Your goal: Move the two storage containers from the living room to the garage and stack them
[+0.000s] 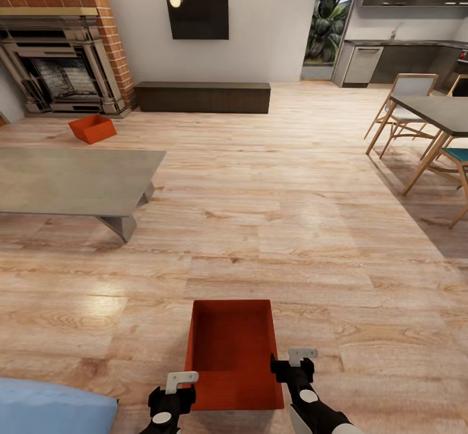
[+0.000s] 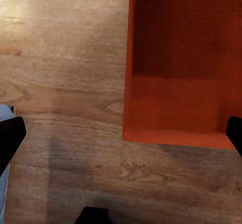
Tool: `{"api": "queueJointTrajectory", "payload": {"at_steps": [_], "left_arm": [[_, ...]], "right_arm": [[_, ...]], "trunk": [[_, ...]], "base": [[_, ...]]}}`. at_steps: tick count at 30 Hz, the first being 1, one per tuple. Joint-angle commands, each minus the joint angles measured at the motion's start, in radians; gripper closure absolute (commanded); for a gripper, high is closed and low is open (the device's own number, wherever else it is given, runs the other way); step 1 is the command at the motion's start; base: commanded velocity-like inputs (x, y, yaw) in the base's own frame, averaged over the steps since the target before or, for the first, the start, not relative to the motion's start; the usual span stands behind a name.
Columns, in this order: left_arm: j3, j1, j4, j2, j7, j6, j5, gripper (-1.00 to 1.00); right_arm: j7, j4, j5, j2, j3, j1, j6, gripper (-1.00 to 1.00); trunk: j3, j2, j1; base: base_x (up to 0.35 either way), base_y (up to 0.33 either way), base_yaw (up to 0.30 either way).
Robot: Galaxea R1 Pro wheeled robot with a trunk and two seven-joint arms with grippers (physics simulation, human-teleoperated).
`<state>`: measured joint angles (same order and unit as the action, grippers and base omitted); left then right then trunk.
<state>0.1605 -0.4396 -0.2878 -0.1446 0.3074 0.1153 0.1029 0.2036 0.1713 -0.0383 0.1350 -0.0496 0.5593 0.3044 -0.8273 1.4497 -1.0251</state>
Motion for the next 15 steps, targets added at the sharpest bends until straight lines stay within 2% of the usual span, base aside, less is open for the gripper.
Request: {"api": "queueJointTrajectory", "payload": {"at_steps": [1,4,10,15], "left_arm": [[0.009,-0.001,0.001,0.0,0.006,0.004,0.011,-1.0],[0.008,-0.001,0.001,0.001,0.006,0.004,0.011,-1.0],[0.008,-0.001,0.001,0.004,0.005,0.003,0.011,-1.0],[0.004,-0.001,-0.011,0.021,0.005,0.003,0.011,-1.0]], "right_arm": [[0.008,-0.001,-0.004,0.0,-0.005,0.001,0.001,-1.0],[0.008,-0.001,-0.004,0.0,-0.005,0.001,0.001,-1.0],[0.008,-0.001,-0.005,0.0,-0.005,0.001,0.001,-1.0],[0.008,-0.001,-0.005,0.0,-0.005,0.001,0.001,-1.0]], "trunk": [[-0.001,0.0,0.0],[-0.001,0.0,0.0],[-0.019,0.042,-0.023],[-0.035,0.077,-0.042]], "base": [[0.0,0.0,0.0],[0.0,0.0,0.0],[0.0,0.0,0.0],[0.0,0.0,0.0]]}}
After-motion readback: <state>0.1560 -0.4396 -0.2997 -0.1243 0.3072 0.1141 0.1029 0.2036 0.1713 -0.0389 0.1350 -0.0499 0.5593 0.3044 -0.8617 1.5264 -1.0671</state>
